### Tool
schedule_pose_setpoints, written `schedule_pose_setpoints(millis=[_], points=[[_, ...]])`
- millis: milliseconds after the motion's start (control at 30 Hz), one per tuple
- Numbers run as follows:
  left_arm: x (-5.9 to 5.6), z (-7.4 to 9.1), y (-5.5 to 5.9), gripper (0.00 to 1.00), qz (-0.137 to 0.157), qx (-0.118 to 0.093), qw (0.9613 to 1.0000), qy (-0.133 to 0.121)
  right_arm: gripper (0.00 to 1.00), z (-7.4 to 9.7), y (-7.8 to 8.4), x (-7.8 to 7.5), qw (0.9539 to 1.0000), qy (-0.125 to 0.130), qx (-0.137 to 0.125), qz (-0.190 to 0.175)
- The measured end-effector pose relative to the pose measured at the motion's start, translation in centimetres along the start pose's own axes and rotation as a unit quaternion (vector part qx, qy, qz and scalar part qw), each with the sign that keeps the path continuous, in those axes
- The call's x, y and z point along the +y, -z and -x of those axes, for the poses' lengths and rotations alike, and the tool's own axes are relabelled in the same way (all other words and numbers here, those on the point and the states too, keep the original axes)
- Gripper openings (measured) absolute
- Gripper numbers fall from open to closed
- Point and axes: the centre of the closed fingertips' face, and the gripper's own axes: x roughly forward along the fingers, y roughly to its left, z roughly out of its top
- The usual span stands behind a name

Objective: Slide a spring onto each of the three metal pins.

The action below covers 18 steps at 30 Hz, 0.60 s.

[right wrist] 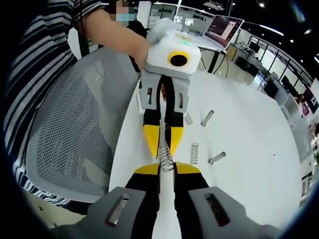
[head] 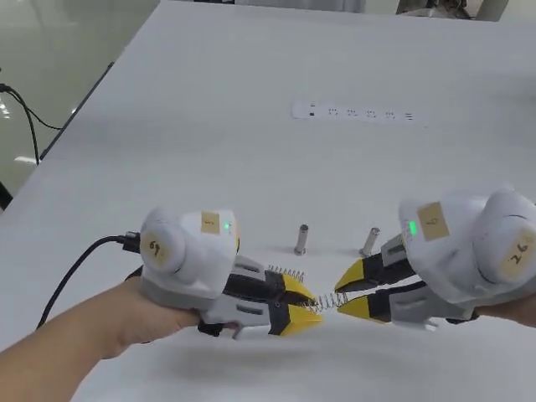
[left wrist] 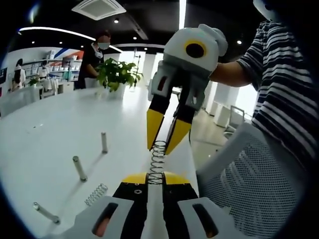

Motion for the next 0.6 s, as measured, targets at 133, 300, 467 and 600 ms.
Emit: schedule_pose_setpoints(millis=[133,300,467,600], points=[[0.0,0.0,0.1,0.03,-0.003,0.003,1.0,-0.001,0.06,0.1,-1.3,0.1,0.999,-0.006,-0.037,-0.022],[-0.1,-0.1,0.1,0.03,-0.005,0.002,1.0,-0.001,0.07,0.0,-2.0,0.2,0.9974,-0.009,-0.06,-0.039],[-0.2,-0.2,0.0,0.03,-0.008,0.002,1.0,-0.003,0.07,0.0,-2.5,0.1,0.9948,-0.005,-0.08,-0.062],[-0.4,-0.5,-0.3,0.03,-0.007,-0.004,1.0,-0.002,0.0,0.0,-2.7,-0.1,0.9932,-0.005,-0.094,-0.069]])
